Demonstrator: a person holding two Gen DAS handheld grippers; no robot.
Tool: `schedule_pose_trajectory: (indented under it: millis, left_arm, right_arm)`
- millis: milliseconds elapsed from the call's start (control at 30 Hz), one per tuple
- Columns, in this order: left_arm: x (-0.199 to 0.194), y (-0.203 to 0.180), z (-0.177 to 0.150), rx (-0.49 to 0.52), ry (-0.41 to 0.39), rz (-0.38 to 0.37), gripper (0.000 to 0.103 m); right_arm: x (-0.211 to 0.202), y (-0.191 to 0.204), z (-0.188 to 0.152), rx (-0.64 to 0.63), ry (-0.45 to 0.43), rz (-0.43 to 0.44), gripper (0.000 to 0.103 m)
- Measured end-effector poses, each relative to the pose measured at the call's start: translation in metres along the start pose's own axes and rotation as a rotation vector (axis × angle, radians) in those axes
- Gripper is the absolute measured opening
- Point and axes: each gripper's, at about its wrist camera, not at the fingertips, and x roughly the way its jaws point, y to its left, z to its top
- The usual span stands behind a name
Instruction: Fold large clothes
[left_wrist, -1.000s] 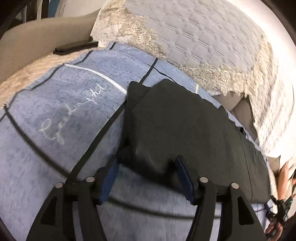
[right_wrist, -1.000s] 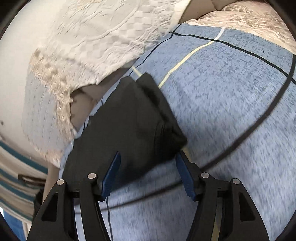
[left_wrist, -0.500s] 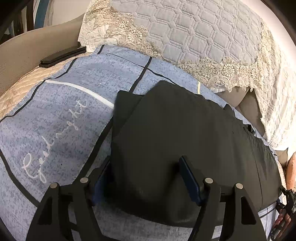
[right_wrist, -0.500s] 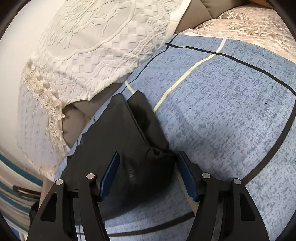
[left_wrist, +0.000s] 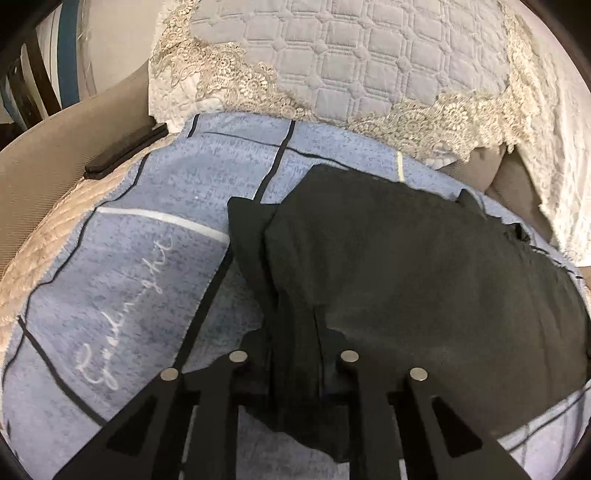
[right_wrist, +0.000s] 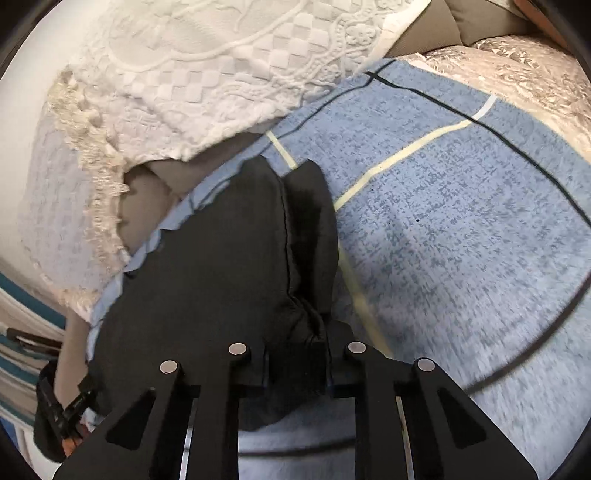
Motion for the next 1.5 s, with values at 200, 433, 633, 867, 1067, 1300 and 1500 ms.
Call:
schedule_pose_trajectory:
  millis: [200, 433, 633, 867, 1067, 1300, 1500]
  left_arm:
    - [-0.046, 0.012, -0.014, -0.004, 0.006, -0.084, 0.014]
    - [-0.097, 0.033, -0.089, -0.012, 0.053, -0.138, 0.014]
    - [-0.095, 0.031, -0.116, 0.026, 0.061, -0.115, 0.018]
    - [-0.130, 0.036, -0.115, 0.031, -0.014, -0.049, 0.025]
    - [-0.159, 0.012, -0.099, 0.034, -0.180, -0.174, 0.026]
    - [-0.064, -0.005, -0.079, 0.006, -0.099, -0.152, 0.026]
    - [-0.039, 0.021, -0.088, -0.096, -0.080, -0.190, 0.015]
  right_arm:
    - [-0.053, -0.001, -0.025, -0.023, 0.038, 0.015, 0.019]
    - [-0.107, -0.032, -0.089, 0.010, 0.104, -0.031, 0.019]
    - [-0.108, -0.047, -0.106, 0.032, 0.115, -0.049, 0.025]
    - [-0.148, -0.020, -0.098, -0.131, 0.004, -0.152, 0.038]
    - [-0.143, 0.017, -0.091, -0.200, -0.099, 0.109, 0.039]
    - [-0.051, -0.015, -0.060, -0.085, -0.041, 0.125, 0.036]
    - [-0.041, -0.060, -0.058, 0.039, -0.034, 0.118, 0.000]
